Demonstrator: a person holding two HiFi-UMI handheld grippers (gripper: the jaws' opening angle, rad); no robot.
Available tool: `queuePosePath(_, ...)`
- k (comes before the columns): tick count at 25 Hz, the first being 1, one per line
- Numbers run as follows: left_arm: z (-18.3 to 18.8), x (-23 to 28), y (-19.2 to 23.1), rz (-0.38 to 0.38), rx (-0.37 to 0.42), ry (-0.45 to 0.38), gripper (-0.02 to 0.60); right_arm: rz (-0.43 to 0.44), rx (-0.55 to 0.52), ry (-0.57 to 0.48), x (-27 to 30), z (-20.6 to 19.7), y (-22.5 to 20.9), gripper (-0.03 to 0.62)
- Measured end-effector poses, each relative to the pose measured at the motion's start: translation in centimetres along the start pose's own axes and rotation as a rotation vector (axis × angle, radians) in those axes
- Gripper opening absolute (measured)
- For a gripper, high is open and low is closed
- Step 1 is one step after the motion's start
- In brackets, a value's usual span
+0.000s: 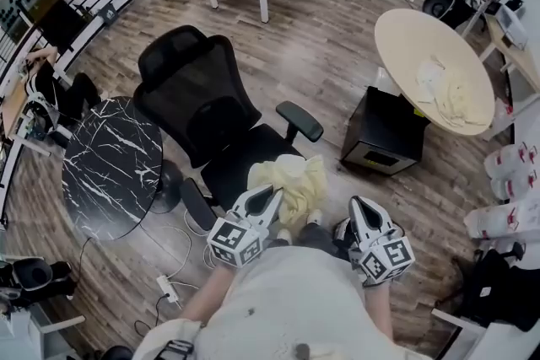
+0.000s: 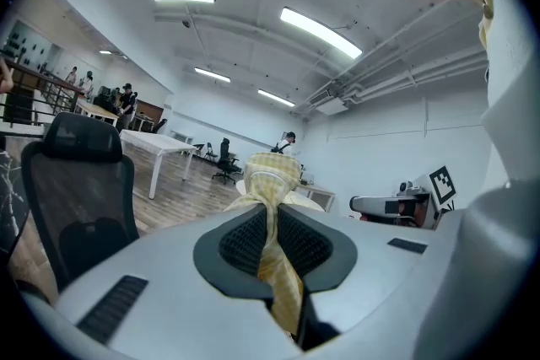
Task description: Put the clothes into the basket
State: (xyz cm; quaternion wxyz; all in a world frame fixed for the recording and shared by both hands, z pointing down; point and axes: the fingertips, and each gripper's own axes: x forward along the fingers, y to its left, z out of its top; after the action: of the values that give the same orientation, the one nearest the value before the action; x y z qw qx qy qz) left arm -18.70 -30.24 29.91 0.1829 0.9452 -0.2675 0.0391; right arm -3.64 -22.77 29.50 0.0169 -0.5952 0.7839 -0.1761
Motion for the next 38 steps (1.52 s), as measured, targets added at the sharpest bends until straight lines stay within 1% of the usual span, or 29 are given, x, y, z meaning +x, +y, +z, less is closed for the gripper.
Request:
queuePosePath(12, 4.4, -0.6, -0.8, -0.036, 0.038, -0.089, 0.054, -0.027, -0.048, -0.062, -0.2, 3.4, -0.2, 0.009)
queuePosePath(17, 4.9, -0.4, -1.2, -0.046, 0.069, -0.094, 0.054, -0.039, -0.054, -0.076, -0.5, 3.8, -0.4, 0.009)
queuePosePath(22, 4.9, -0.4, -1.7, -0.062, 0.075, -0.081, 0.054, -0.074, -0.044, -0.084, -1.8, 3.1, -0.6, 0.009)
queuePosePath(27, 4.0, 0.7, -2.8, -0.099, 0.084, -0.067, 0.054, -0.124, -0.026, -0.092, -3.9, 2.5, -1.7, 0.009)
queuePosePath(35, 3.7, 2.7, -6.5, -0.190, 0.103, -0.048, 0.054, -0.218, -0.011, -0.121, -8.1, 2.1, -3.5, 0.009)
queuePosePath(38, 3.3, 4.1, -8.7, -0.236, 0.110, -0.036, 0.054, -0.262, -0.006, -0.141, -10.4, 2.2, -4.5, 0.009)
